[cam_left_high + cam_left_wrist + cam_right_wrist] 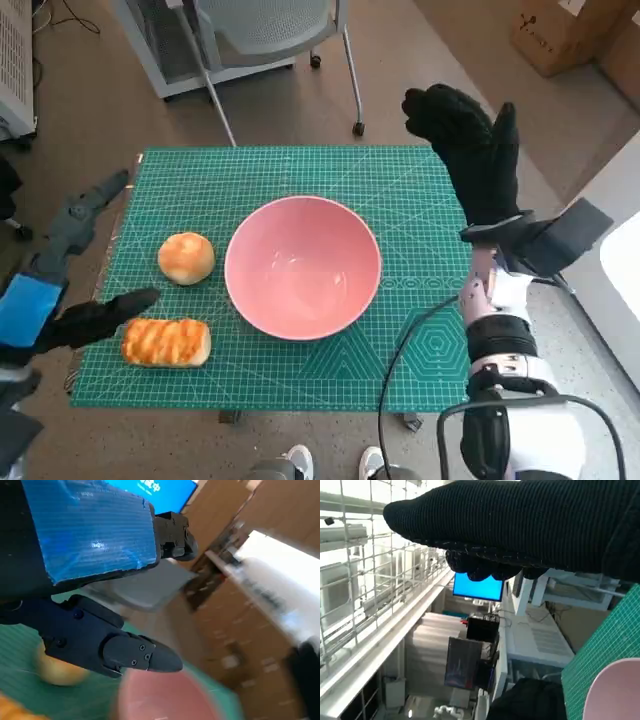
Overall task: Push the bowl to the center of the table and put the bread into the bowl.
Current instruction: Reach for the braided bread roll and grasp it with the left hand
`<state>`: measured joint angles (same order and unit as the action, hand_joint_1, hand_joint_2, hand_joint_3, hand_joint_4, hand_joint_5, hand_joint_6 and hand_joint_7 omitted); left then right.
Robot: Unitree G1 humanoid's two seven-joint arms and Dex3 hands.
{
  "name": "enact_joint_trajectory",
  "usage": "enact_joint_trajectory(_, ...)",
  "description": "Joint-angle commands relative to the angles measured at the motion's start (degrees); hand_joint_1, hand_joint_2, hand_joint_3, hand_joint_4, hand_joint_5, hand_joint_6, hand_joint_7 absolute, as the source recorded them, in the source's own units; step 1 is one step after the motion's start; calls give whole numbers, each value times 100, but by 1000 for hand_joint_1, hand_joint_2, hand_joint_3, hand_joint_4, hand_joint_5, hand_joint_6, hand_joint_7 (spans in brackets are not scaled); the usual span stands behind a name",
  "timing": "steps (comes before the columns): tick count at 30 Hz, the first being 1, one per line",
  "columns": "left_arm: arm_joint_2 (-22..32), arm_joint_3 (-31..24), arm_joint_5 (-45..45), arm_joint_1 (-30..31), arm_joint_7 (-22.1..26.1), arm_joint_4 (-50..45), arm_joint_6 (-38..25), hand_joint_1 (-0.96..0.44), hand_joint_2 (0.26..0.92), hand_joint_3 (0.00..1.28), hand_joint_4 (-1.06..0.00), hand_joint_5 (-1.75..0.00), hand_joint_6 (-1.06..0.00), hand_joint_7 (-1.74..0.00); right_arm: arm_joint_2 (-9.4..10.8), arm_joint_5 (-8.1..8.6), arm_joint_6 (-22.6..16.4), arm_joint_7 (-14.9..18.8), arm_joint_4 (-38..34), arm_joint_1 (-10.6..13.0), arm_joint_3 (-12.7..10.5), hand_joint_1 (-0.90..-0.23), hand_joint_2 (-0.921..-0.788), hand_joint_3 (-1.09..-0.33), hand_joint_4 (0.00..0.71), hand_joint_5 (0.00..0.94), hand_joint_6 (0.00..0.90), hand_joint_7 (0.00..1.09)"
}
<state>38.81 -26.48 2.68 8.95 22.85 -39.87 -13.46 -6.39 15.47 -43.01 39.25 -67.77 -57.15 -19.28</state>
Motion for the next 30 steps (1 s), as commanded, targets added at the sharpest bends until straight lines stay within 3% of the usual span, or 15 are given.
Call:
enact_joint_trajectory(1, 598, 80, 481, 374, 561, -696, -1014, -442, 720, 15, -51, -1, -13, -327, -23, -35, 125, 13, -99, 126, 52, -723, -921, -669, 201, 18, 332, 19)
enact_joint_trajectory(6, 1491, 555, 1020, 472, 1250, -1257, -2381, -229, 657, 5, -6, 1, -79, -143, -4, -98, 151, -87, -126, 107, 115, -712, -921, -667, 205, 15, 335, 18)
enact_joint_trajectory(12, 2245, 1365, 1541, 225, 1618, -1538, -3395, -158, 650, 3, 0, 1, -113, -73, 5, -149, 197, -205, -152, 70, 208, -702, -921, -667, 207, 13, 337, 16)
enact_joint_trajectory(20, 2189, 2148, 1862, -102, 1415, -1414, -3756, -173, 651, 3, 1, 1, -141, -51, 26, -148, 210, -235, -120, 50, 291, -685, -921, -673, 211, 10, 333, 10)
enact_joint_trajectory(30, 2061, 3006, 2325, -386, 1182, -788, -3652, -167, 657, 5, -4, -1, -156, -40, 16, -92, 235, -149, -123, 49, 286, -681, -921, -671, 210, 6, 324, 4)
